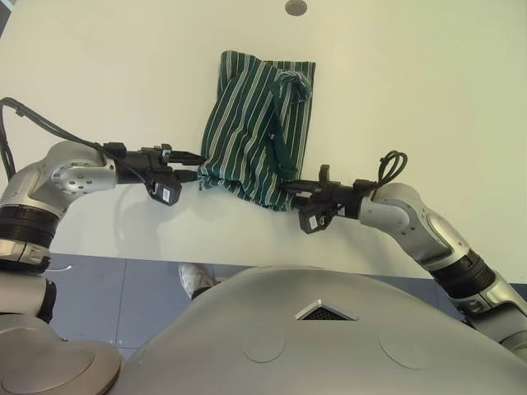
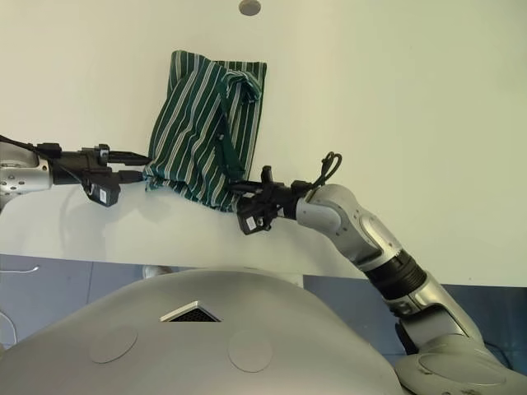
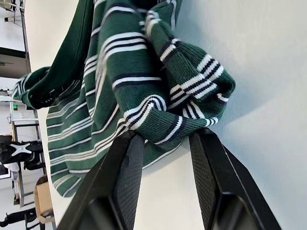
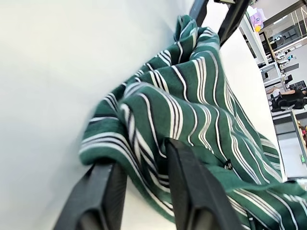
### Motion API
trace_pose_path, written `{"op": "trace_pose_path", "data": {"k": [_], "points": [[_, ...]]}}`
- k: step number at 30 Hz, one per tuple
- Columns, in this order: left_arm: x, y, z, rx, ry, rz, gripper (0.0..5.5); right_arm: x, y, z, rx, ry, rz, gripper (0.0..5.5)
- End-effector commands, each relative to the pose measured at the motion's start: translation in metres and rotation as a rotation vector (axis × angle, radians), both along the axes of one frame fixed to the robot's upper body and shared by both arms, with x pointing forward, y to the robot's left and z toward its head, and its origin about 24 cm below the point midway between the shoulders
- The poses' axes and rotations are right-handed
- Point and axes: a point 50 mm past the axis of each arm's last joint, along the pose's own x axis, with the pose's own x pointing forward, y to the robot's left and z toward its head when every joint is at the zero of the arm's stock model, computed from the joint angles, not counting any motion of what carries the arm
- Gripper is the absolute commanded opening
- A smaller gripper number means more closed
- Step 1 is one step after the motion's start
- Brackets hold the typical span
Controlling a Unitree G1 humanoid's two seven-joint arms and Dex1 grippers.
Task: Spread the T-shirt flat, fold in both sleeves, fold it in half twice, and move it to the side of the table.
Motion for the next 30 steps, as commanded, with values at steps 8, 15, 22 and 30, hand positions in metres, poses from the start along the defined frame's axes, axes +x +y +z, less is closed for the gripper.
{"op": "trace_pose_path", "data": {"k": [8, 15, 22, 30], "points": [[-0.039, -0.018, 0.025, 0.047, 0.622, 0.159, 0.08, -0.024, -0.034, 0.039, 0.189, 0.819, -0.080, 0.00], [0.047, -0.064, 0.067, -0.502, 0.734, 0.555, 0.05, 0.070, -0.072, 0.070, 0.641, 0.986, -0.516, 0.00], [0.095, -0.070, 0.036, -0.586, 0.684, 0.956, 0.05, 0.107, -0.064, 0.053, 0.677, 1.039, -0.748, 0.00], [0.111, -0.068, 0.023, -0.640, 0.703, 1.215, 0.60, 0.123, -0.060, 0.023, 0.625, 1.033, -0.960, 0.72]]}}
